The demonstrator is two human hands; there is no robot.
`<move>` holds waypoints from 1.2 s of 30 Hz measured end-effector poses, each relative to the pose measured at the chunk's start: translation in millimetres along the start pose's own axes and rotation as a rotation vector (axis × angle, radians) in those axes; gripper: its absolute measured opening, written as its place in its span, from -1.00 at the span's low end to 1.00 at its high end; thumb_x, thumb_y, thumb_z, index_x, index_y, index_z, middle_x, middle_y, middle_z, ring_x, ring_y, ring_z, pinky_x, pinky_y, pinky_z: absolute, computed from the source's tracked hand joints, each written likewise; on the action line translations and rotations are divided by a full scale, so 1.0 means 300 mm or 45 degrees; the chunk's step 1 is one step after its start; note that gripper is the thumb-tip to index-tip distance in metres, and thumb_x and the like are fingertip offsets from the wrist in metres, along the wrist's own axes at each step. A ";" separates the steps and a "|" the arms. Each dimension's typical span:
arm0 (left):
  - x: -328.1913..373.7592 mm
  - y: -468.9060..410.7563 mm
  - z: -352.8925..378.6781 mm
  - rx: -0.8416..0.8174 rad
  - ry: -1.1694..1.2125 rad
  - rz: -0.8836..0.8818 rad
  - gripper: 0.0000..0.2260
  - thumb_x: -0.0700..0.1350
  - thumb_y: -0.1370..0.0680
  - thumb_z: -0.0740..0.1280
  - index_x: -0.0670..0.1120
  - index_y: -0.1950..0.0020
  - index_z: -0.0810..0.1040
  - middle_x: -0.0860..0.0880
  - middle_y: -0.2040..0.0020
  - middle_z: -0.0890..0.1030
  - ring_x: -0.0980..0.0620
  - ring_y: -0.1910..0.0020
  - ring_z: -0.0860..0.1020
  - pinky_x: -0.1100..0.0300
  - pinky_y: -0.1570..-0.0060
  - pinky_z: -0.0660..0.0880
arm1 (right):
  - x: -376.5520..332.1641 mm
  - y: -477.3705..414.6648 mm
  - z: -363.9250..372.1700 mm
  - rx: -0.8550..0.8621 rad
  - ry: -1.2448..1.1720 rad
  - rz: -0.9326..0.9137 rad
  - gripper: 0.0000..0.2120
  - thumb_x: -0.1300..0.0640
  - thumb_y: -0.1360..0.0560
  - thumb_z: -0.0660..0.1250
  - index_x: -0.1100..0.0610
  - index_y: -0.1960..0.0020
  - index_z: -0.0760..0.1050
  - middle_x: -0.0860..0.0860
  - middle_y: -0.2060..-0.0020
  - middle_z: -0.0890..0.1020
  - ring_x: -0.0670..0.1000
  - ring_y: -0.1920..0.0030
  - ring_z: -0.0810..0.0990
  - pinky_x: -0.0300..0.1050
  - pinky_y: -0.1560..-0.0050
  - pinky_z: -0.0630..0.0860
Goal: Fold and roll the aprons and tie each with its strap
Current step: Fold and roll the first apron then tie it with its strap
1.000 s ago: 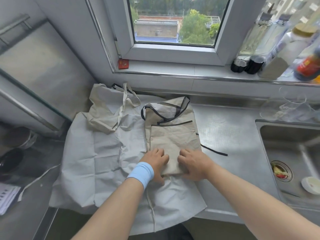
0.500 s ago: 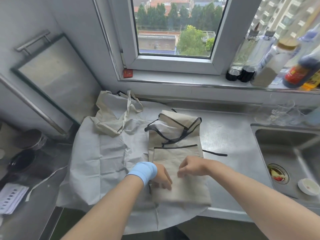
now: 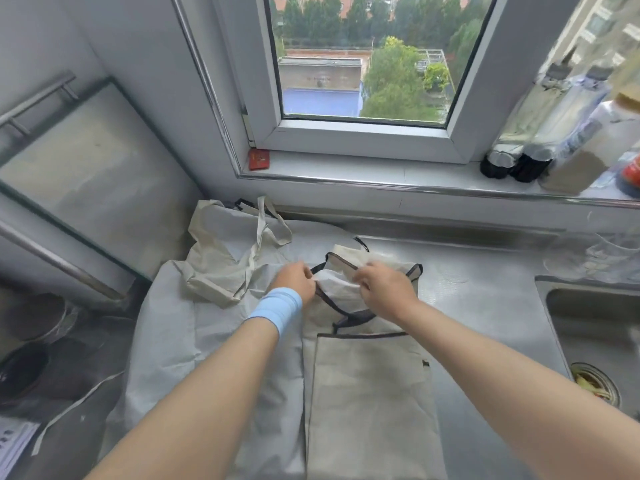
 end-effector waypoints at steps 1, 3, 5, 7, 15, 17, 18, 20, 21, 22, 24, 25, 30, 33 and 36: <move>0.003 -0.018 -0.016 0.037 0.007 -0.056 -0.83 -0.15 -0.53 0.22 -0.03 -0.09 0.51 -0.11 -0.22 0.55 -0.14 -0.17 0.52 0.09 -0.18 0.43 | -0.009 -0.044 -0.010 0.028 -0.023 0.000 -0.77 0.07 -0.58 0.22 -0.03 -0.17 0.58 -0.06 -0.15 0.54 0.08 -0.07 0.58 -0.09 0.09 0.44; 0.001 -0.062 -0.034 0.017 -0.027 -0.217 -0.74 -0.15 -0.55 0.19 -0.07 -0.23 0.46 -0.12 -0.28 0.48 -0.16 -0.24 0.47 0.09 -0.17 0.39 | -0.020 -0.147 -0.012 0.042 -0.024 0.008 -0.72 0.04 -0.59 0.21 -0.02 -0.27 0.51 -0.07 -0.25 0.48 0.10 -0.11 0.57 -0.06 0.04 0.47; 0.001 -0.108 -0.032 -0.157 -0.097 -0.308 -0.72 -0.14 -0.57 0.17 -0.14 -0.25 0.48 -0.16 -0.19 0.56 -0.15 -0.17 0.54 0.14 -0.04 0.42 | -0.030 -0.241 0.003 -0.010 0.031 0.058 -0.64 -0.01 -0.60 0.15 0.00 -0.37 0.42 -0.04 -0.32 0.44 0.12 -0.19 0.55 -0.01 -0.04 0.50; -0.001 -0.138 -0.015 -0.336 -0.046 -0.305 -0.73 -0.14 -0.60 0.16 -0.22 -0.18 0.54 -0.22 -0.04 0.63 -0.13 0.05 0.61 0.16 0.14 0.48 | -0.039 -0.305 0.017 -0.150 0.153 0.148 -0.57 -0.14 -0.59 0.08 0.06 -0.35 0.38 0.06 -0.22 0.49 0.18 -0.15 0.54 0.01 0.05 0.49; -0.015 -0.219 -0.016 -0.310 0.222 -0.291 -0.82 -0.16 -0.55 0.22 -0.09 -0.09 0.57 -0.09 -0.07 0.60 -0.13 -0.10 0.58 0.20 0.01 0.46 | -0.031 -0.399 -0.019 -0.448 -0.235 0.251 -0.76 0.01 -0.27 0.38 0.11 0.38 0.36 -0.04 0.49 0.33 0.03 0.39 0.34 -0.11 0.26 0.23; 0.010 -0.234 -0.045 -0.209 0.338 -0.184 -0.61 -0.23 -0.49 0.21 0.02 -0.29 0.48 -0.01 -0.20 0.56 -0.08 -0.19 0.52 0.16 -0.17 0.44 | -0.023 -0.408 -0.050 -0.392 -0.548 0.201 -0.93 0.18 -0.29 0.39 0.16 0.31 0.51 -0.04 0.44 0.41 -0.01 0.37 0.37 -0.14 0.25 0.29; 0.028 -0.238 -0.055 -0.230 0.414 -0.106 -0.56 -0.27 -0.45 0.23 0.02 -0.31 0.45 -0.02 -0.21 0.56 -0.06 -0.19 0.51 0.13 -0.17 0.45 | -0.022 -0.409 -0.065 -0.377 -0.663 0.179 -0.96 0.26 -0.33 0.38 0.14 0.27 0.57 -0.02 0.41 0.45 -0.04 0.37 0.38 -0.18 0.30 0.30; 0.070 -0.225 -0.071 -0.394 0.456 -0.014 -0.64 -0.28 -0.38 0.29 -0.06 -0.15 0.50 -0.06 0.01 0.56 -0.07 0.02 0.51 0.15 0.08 0.43 | -0.022 -0.405 -0.090 -0.333 -0.790 0.150 -0.80 0.37 -0.36 0.34 0.09 0.25 0.60 -0.02 0.37 0.51 -0.08 0.36 0.41 -0.23 0.32 0.33; 0.081 -0.216 -0.077 -0.501 0.515 -0.039 -0.74 -0.22 -0.33 0.32 -0.11 -0.01 0.52 -0.08 0.14 0.53 -0.06 0.16 0.49 0.17 0.18 0.39 | -0.020 -0.400 -0.094 -0.288 -0.820 0.151 -0.75 0.40 -0.35 0.31 0.06 0.28 0.59 -0.02 0.36 0.53 -0.07 0.34 0.42 -0.21 0.29 0.34; 0.087 -0.209 -0.083 -0.620 0.616 -0.094 -0.81 -0.17 -0.29 0.34 -0.13 0.11 0.52 -0.09 0.23 0.52 -0.07 0.25 0.48 0.18 0.22 0.39 | -0.014 -0.395 -0.098 -0.229 -0.836 0.173 -0.72 0.41 -0.34 0.28 0.05 0.30 0.58 -0.02 0.37 0.53 -0.06 0.34 0.42 -0.18 0.28 0.34; 0.076 -0.208 -0.092 -0.722 0.658 -0.153 -0.92 -0.14 -0.35 0.40 -0.09 0.21 0.54 -0.07 0.32 0.55 -0.04 0.33 0.52 0.18 0.24 0.48 | -0.004 -0.386 -0.101 -0.100 -0.805 0.261 -0.72 0.41 -0.33 0.23 0.06 0.31 0.55 -0.05 0.43 0.51 -0.06 0.38 0.40 -0.23 0.35 0.32; 0.063 -0.225 -0.092 -0.685 0.569 -0.104 -0.94 -0.15 -0.40 0.43 -0.06 0.22 0.56 -0.04 0.33 0.58 -0.01 0.35 0.55 0.17 0.24 0.54 | -0.001 -0.378 -0.105 -0.046 -0.785 0.296 -0.73 0.39 -0.33 0.22 0.06 0.29 0.54 -0.07 0.44 0.51 -0.06 0.40 0.40 -0.25 0.39 0.31; 0.033 -0.254 -0.158 0.019 0.250 -0.083 -0.95 -0.12 -0.42 0.32 0.04 0.19 0.51 -0.08 -0.09 0.59 -0.09 0.08 0.57 0.18 0.02 0.51 | 0.007 -0.360 -0.119 -0.100 -0.527 0.258 -0.72 0.21 -0.35 0.32 -0.08 0.01 0.55 -0.15 0.15 0.61 -0.05 0.07 0.57 -0.19 0.10 0.49; 0.003 -0.254 -0.130 -0.041 -0.011 -0.224 -0.85 -0.07 -0.43 0.27 0.04 0.01 0.48 -0.07 -0.20 0.52 -0.15 -0.11 0.52 0.08 -0.14 0.47 | 0.041 -0.356 -0.102 -0.164 -0.239 0.244 -0.53 -0.05 -0.34 0.45 -0.15 -0.24 0.51 -0.14 -0.16 0.59 0.01 -0.26 0.47 0.00 -0.31 0.36; -0.014 -0.253 -0.103 0.031 -0.095 -0.239 -0.59 -0.08 -0.43 0.29 0.01 -0.28 0.38 -0.06 -0.25 0.47 -0.16 -0.24 0.45 0.02 -0.22 0.42 | 0.097 -0.349 -0.084 -0.016 -0.213 0.286 -0.31 -0.23 -0.32 0.46 -0.12 -0.40 0.38 -0.06 -0.33 0.46 0.07 -0.40 0.32 0.07 -0.38 0.25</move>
Point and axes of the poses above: each hand's wrist, its own y-axis away from the middle knuckle, its own z-axis out of the palm, x = y × z, the point moved 2 cm from there along -y, towards the middle knuckle
